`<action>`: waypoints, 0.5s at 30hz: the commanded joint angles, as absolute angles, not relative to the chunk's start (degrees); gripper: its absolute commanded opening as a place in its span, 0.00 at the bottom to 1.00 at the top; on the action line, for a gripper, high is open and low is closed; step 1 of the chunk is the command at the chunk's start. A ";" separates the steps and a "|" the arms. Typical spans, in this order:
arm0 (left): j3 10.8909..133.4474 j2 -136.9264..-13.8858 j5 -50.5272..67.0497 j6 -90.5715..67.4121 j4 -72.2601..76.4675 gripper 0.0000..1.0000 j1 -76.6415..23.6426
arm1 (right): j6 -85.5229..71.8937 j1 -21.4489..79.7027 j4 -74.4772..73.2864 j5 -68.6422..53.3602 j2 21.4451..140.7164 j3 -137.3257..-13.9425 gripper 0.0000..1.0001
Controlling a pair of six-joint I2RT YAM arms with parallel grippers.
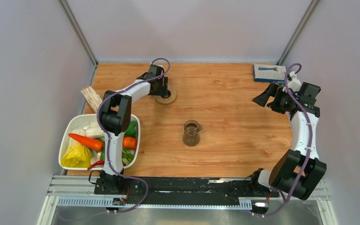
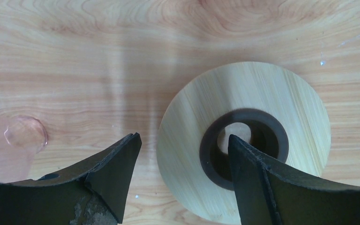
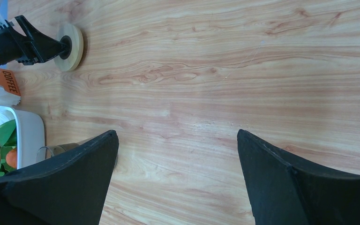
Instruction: Place the coffee filter in the dripper
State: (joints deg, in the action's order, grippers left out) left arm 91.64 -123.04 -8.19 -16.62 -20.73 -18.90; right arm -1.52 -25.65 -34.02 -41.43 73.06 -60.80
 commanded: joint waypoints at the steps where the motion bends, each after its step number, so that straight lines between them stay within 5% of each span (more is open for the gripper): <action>1: 95.32 -124.53 -8.70 -16.80 -20.40 0.78 -18.20 | -0.60 -25.61 -33.75 -41.40 73.04 -62.34 1.00; 5: 96.65 -125.25 -7.79 -16.97 -22.10 0.72 -18.18 | -0.68 -25.58 -33.77 -41.39 73.28 -62.57 1.00; 8: 96.90 -124.32 -5.99 -17.45 -23.14 0.56 -18.19 | -0.77 -25.58 -33.83 -41.57 73.35 -62.75 1.00; 15: 95.59 -118.20 -3.83 -18.81 -25.63 0.38 -18.19 | -0.90 -25.60 -33.85 -41.88 72.37 -62.67 1.00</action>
